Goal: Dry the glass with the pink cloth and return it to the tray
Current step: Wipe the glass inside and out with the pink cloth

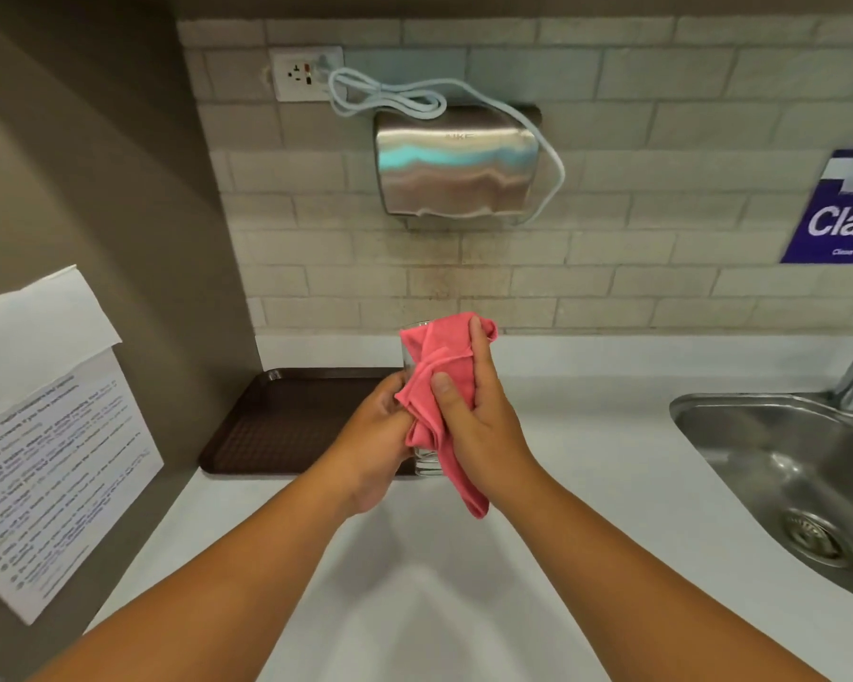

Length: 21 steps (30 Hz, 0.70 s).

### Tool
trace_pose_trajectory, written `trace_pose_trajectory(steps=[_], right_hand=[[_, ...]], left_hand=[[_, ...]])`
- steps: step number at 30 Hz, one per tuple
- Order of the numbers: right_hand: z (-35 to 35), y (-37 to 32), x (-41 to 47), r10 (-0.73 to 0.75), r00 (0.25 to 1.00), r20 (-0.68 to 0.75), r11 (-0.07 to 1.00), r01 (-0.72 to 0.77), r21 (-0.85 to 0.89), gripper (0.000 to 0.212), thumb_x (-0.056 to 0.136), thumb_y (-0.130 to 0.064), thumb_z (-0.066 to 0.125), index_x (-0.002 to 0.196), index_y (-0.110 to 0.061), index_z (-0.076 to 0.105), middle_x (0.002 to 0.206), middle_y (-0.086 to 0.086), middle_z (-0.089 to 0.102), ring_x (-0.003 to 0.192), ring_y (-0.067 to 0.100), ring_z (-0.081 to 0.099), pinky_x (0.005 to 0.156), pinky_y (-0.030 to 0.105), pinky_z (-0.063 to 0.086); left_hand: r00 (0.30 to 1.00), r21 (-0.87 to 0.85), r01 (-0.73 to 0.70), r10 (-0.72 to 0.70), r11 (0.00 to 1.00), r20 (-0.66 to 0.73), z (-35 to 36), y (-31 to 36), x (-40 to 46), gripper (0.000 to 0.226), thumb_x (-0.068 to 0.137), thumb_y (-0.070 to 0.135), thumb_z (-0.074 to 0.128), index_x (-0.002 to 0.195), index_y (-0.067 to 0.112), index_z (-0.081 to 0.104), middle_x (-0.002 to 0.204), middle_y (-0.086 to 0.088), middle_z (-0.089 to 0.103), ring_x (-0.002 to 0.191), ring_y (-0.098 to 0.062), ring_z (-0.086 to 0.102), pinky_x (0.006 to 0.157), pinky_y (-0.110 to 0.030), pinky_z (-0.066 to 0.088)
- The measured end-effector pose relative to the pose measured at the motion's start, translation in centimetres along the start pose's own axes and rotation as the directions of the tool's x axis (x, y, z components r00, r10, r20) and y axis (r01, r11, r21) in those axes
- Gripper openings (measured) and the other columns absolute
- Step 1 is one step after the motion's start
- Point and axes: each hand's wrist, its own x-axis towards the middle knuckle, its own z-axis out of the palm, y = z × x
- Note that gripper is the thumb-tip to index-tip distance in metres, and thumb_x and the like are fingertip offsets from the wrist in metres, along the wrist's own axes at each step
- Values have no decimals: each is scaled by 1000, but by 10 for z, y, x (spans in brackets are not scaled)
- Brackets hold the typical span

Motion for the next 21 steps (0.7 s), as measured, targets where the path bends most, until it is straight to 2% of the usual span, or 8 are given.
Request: trace_pose_trajectory(steps=[2,6,9,11,14,17,19,21], right_hand=[[-3,-3,4,39,999,-11,999,-39,26,64,94,-73,51,144,-80,11,123,-40,51,100,-24,64,80,6,54],[-9,-2,15,91,992,-86,994,-86,60,53,101,-70,46,153,-62,38,116,-33,65,104,-7,70,80,13,56],[-14,-3,24,171,977,-128,979,-154,131,46,105,-67,39,130,-41,69,103,-12,78,96,12,77,76,24,59],[-18,-4,28,217,968,-128,959,-187,213,43,107,-61,44,104,-32,76,86,-7,76,80,17,74,72,34,56],[-21,0,28,181,979,-98,956,-152,249,29,109,-45,53,96,-28,73,77,-9,71,71,13,69,70,36,52],[-17,11,17,89,996,-23,975,-82,207,28,112,-38,50,132,-29,68,110,-8,78,96,8,77,81,27,60],[-12,16,7,55,998,40,988,-60,140,48,113,-41,45,161,-41,41,140,-12,68,121,3,70,98,23,57],[-6,14,0,13,993,120,999,-18,41,62,111,-45,46,161,-62,14,142,-41,54,128,-16,57,103,11,48]], left_hand=[[1000,-21,-2,1,1000,-19,2,-2,0,52,90,37,73,137,16,66,127,-16,79,118,-37,74,106,-51,57],[999,-45,-6,4,999,-48,5,-4,0,50,87,31,77,133,17,66,131,-21,75,106,-39,66,105,-56,53],[999,-53,-15,12,998,-45,7,-4,-1,51,88,29,84,132,12,64,124,-27,72,101,-32,64,94,-48,53],[998,-49,-35,33,998,-47,8,-5,-1,45,93,26,75,134,11,63,121,-24,71,100,-27,68,91,-44,56],[996,-129,-60,51,990,-75,9,-5,2,45,94,27,77,133,10,65,119,-22,71,105,-29,67,94,-46,53],[992,-175,-59,38,983,-119,8,-2,5,40,91,34,75,124,14,69,114,-12,78,111,-26,69,102,-49,50],[993,-165,-45,26,985,-115,6,-2,7,21,99,33,72,116,19,72,107,-4,82,102,-24,73,95,-43,54],[995,-178,-18,0,984,-101,5,-2,7,16,102,32,69,114,23,75,108,-4,85,98,-24,80,80,-38,64]])
